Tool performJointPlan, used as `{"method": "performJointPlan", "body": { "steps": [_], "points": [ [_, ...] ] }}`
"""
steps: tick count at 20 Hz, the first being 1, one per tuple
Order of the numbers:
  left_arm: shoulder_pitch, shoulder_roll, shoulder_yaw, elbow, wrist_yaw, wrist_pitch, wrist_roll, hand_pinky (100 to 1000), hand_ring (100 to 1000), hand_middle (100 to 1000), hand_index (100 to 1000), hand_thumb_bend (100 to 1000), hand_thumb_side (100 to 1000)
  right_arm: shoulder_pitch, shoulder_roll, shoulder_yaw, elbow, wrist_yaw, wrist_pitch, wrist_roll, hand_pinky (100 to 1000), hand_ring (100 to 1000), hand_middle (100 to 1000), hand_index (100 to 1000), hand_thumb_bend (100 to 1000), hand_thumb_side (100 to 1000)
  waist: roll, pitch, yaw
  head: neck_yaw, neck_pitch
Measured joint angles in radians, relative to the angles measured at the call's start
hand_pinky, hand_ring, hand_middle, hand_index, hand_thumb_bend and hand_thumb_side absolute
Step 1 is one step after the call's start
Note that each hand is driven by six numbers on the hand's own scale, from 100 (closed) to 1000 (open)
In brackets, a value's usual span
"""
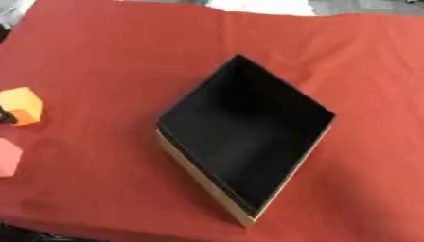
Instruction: Pick up objects on the table and place them in the box.
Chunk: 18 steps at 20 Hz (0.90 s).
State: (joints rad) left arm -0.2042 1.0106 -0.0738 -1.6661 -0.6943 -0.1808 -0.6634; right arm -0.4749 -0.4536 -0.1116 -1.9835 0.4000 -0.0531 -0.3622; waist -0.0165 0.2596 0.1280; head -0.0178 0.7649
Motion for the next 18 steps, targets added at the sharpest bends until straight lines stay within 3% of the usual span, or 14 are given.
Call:
{"method": "performJointPlan", "body": {
  "steps": [12, 18],
  "points": [
    [-0.022, -0.026, -0.025, 0.063, 0.014, -0.007, 0.016, 544, 666, 720, 848, 624, 250, 0.0, 0.0, -0.002, 0.0, -0.008, 0.003, 0.0, 816, 700, 650, 813, 100, 678, -0.005, 0.007, -0.004, 0.013, 0.0],
    [-0.025, -0.026, -0.026, 0.063, 0.03, -0.003, 0.01, 436, 581, 621, 771, 526, 184, 0.0, 0.001, -0.004, 0.0, -0.008, 0.004, -0.001, 816, 701, 649, 813, 100, 678, -0.005, 0.007, -0.004, 0.026, 0.0]
  ]
}}
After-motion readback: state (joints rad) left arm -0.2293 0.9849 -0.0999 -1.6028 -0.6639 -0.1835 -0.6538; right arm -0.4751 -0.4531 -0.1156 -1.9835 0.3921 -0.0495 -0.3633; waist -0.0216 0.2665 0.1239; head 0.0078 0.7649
